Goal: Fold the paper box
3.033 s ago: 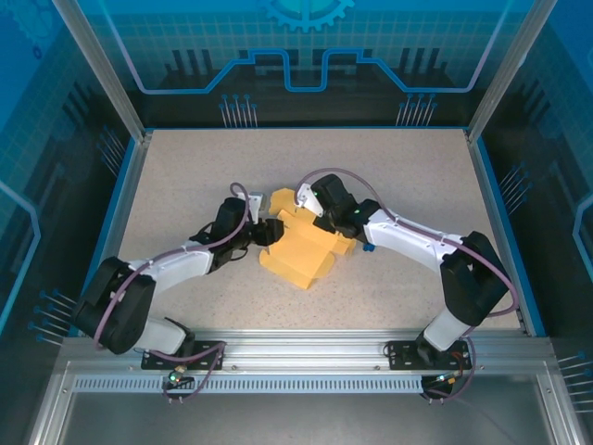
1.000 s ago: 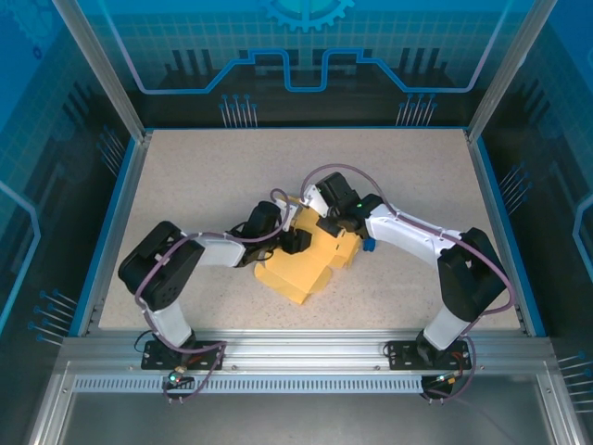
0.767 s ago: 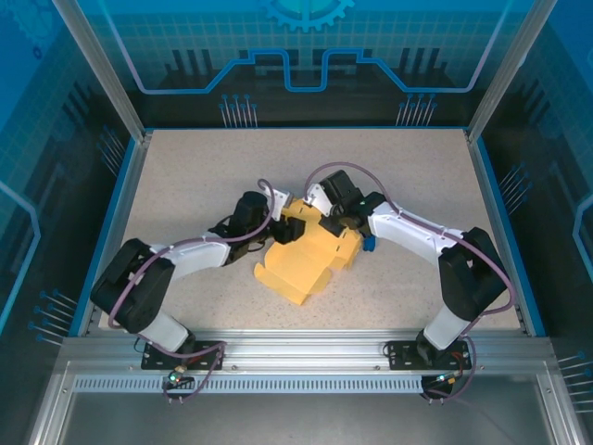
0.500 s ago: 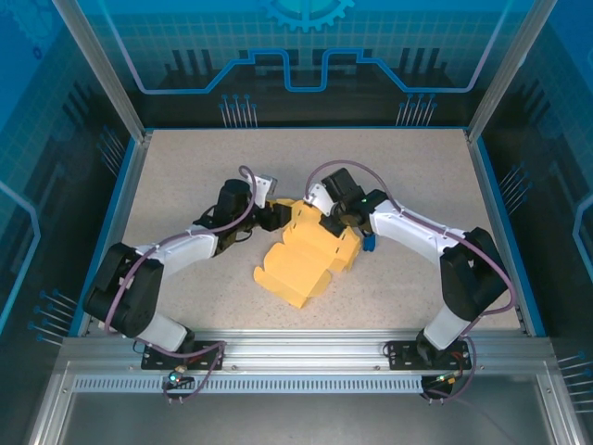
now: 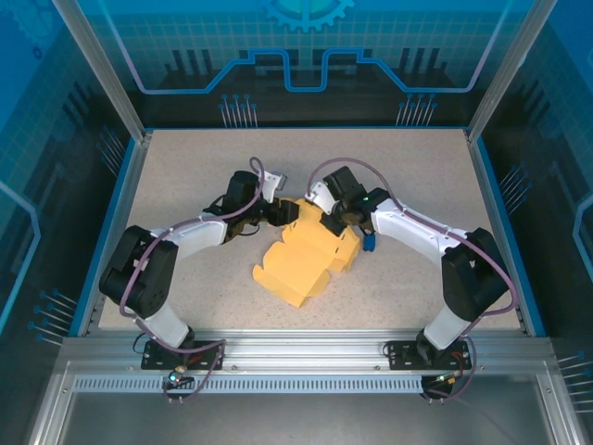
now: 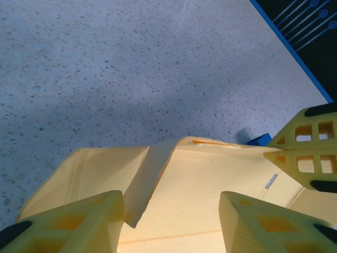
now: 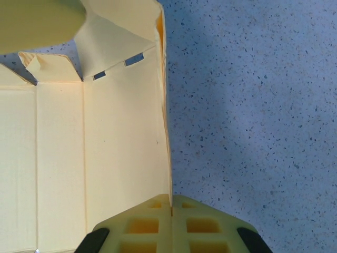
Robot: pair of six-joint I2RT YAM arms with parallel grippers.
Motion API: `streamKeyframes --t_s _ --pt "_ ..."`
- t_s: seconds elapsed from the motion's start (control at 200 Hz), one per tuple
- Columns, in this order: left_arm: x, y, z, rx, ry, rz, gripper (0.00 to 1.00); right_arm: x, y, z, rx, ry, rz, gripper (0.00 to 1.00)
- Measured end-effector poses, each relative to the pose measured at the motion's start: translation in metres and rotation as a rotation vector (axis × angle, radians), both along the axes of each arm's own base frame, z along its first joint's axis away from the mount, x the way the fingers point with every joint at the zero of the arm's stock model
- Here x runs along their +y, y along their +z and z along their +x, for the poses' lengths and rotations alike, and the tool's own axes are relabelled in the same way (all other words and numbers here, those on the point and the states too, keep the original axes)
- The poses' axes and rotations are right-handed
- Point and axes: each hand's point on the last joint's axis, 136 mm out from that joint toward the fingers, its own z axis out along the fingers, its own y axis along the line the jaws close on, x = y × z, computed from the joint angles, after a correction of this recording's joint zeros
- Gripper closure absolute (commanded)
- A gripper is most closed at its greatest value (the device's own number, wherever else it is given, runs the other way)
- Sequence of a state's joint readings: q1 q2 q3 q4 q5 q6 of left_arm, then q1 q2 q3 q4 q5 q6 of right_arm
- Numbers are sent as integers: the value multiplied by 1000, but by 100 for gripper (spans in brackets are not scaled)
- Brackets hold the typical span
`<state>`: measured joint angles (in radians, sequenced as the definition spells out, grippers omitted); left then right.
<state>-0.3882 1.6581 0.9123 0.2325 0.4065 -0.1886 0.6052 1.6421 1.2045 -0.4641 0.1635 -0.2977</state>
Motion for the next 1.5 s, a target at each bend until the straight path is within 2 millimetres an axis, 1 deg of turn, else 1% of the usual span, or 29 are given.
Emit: streamKeyframes --t_s 0.1,0.295,0.405,0.6,0.725,0.855,0.941,1.061,1.176,1.281,1.376,1.441,1.501 --pt "-6 1 -2 21 -20 -40 53 0 0 0 3 -10 8 100" --pt "-18 14 -3 14 -58 -125 54 5 2 2 3 -24 40 100" --pt "-22 10 -5 32 -69 -139 54 5 3 3 0 -30 47 100" --pt "-22 7 -5 42 -70 -135 51 4 3 3 -3 -32 43 100" --pt "-15 5 -9 46 -41 -113 49 1 9 5 -29 -32 27 100" --pt "-1 15 -19 20 -5 -100 47 -3 22 8 -100 -34 -12 100" --pt "13 25 -24 -10 35 -96 46 0 28 5 -150 -17 -55 100" --pt "36 39 -28 -62 118 -80 44 9 28 -1 -218 21 -128 100" --pt "62 43 -25 -84 227 -51 44 11 26 -6 -274 48 -211 100" --pt "90 37 -16 -63 346 -26 44 9 26 -3 -332 56 -283 100" --pt "116 27 -8 -24 446 -3 44 9 25 0 -385 64 -336 100" --pt "126 16 -4 10 485 19 46 10 23 1 -415 74 -369 100" --pt "129 4 -1 48 498 43 49 10 21 2 -439 83 -396 100"
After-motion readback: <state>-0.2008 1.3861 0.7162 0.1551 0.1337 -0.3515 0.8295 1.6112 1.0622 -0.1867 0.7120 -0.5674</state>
